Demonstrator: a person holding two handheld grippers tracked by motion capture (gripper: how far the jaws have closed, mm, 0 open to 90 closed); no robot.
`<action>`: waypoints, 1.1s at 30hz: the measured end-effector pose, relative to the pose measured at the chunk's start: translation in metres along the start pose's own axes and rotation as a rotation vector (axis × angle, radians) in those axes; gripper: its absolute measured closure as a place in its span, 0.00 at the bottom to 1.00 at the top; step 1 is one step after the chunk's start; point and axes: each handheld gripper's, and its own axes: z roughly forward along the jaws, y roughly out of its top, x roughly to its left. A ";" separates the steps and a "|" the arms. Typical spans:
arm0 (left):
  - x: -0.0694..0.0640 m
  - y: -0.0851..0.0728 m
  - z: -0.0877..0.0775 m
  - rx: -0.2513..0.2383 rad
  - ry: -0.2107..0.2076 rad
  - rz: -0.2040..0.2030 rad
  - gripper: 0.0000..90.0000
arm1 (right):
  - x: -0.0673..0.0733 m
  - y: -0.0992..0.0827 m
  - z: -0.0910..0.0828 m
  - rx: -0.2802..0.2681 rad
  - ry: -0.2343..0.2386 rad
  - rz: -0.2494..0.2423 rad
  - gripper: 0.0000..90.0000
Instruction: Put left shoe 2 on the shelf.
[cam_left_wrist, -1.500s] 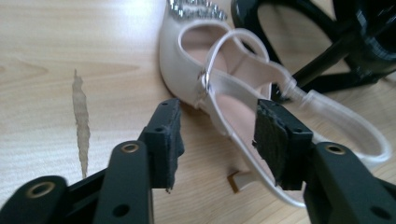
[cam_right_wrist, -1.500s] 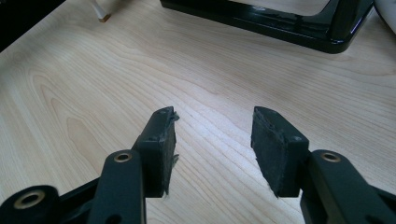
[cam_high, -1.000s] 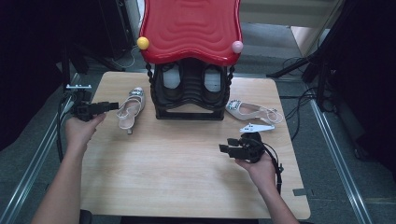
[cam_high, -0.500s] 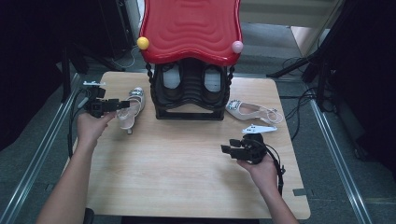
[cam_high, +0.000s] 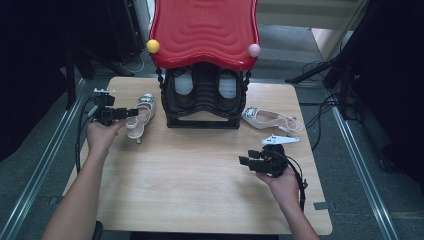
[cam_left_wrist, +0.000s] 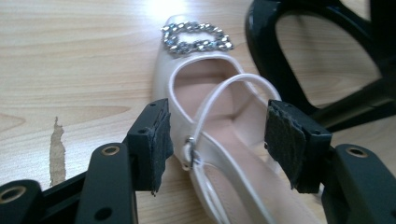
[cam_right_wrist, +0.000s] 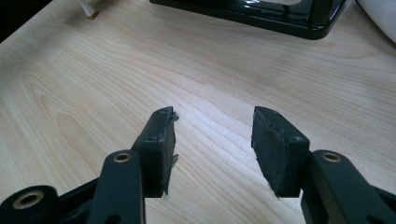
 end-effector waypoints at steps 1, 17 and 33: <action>0.001 0.000 0.002 0.004 0.003 0.000 0.46 | 0.000 0.000 0.000 0.000 -0.002 -0.001 0.56; 0.001 -0.008 0.029 0.019 0.077 -0.005 0.52 | -0.001 -0.002 -0.001 -0.004 -0.009 0.004 0.56; 0.010 -0.014 0.031 0.011 0.145 -0.084 0.89 | 0.000 -0.002 -0.001 -0.003 -0.013 -0.006 0.56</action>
